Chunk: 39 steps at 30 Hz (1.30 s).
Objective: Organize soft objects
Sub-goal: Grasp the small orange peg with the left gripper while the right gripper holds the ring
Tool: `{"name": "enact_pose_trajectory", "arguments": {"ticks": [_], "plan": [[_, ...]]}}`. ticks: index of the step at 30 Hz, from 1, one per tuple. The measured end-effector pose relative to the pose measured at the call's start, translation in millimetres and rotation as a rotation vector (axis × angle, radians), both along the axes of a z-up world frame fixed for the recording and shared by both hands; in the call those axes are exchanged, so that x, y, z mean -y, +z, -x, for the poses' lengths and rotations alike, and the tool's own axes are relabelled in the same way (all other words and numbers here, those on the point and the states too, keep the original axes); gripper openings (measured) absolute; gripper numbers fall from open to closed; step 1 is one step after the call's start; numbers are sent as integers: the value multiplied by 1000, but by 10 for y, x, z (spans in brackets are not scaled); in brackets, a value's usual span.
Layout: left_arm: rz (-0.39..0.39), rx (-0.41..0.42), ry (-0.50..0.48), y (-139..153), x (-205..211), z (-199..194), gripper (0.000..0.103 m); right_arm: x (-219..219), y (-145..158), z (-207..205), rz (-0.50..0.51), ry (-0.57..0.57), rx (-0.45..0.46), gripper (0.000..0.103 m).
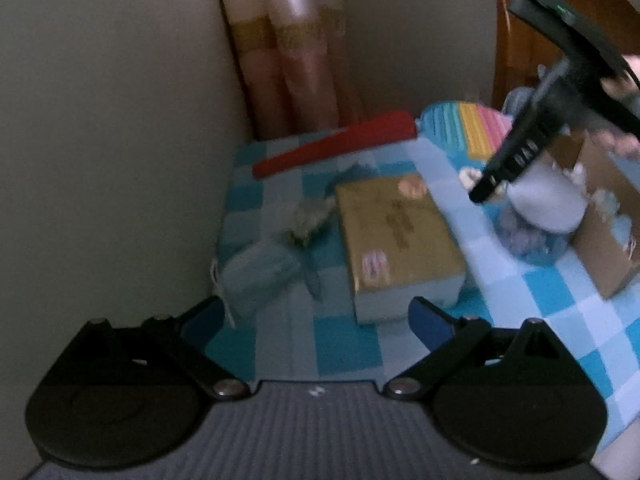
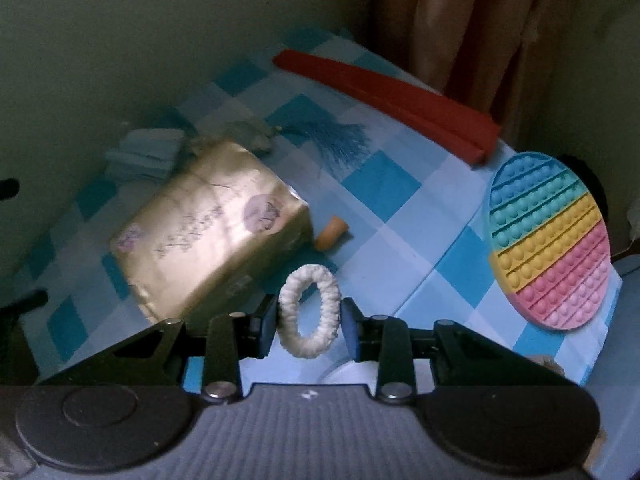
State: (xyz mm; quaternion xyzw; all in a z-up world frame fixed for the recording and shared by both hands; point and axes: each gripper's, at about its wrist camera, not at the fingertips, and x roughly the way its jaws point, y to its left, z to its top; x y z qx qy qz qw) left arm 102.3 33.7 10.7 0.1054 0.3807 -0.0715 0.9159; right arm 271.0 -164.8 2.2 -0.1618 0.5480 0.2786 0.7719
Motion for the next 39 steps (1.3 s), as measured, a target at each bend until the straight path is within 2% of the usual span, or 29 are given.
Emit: {"name": "enact_pose_trajectory", "arguments": {"ticks": [3,7,10,15,20,26,30,32,37,39], "plan": [[-4,16,-7,152,53,-116,98,51,114,112,-32,-11,13,39],[42,10,-29,349,188,-376,97,139,254,333,-59,-11,40,39],[21,3,-66,465,419,-656,97,225,348,528,-86,3,55,39],[-17,-84,-171,470,908,-1164,97,366,421,811,-107,16,68,39],[-66,-214,-203,281,1269,-1683,92,520,419,981,-124,3,63,39],[-141,-355,-215,-143,1488,-2029,92,670,366,1026,-137,-26,52,39],[-192,-396,-226,-360,1589,-2195,86,694,313,1015,-139,-34,40,39],[-181,-425,-225,-448,1604,-2273,82,690,301,1013,-139,-30,41,39],[-166,-499,-219,-599,1635,-2377,60,680,276,988,-149,-22,38,39],[-162,-512,-217,-630,1630,-2393,55,681,265,975,-158,-22,36,39]]}}
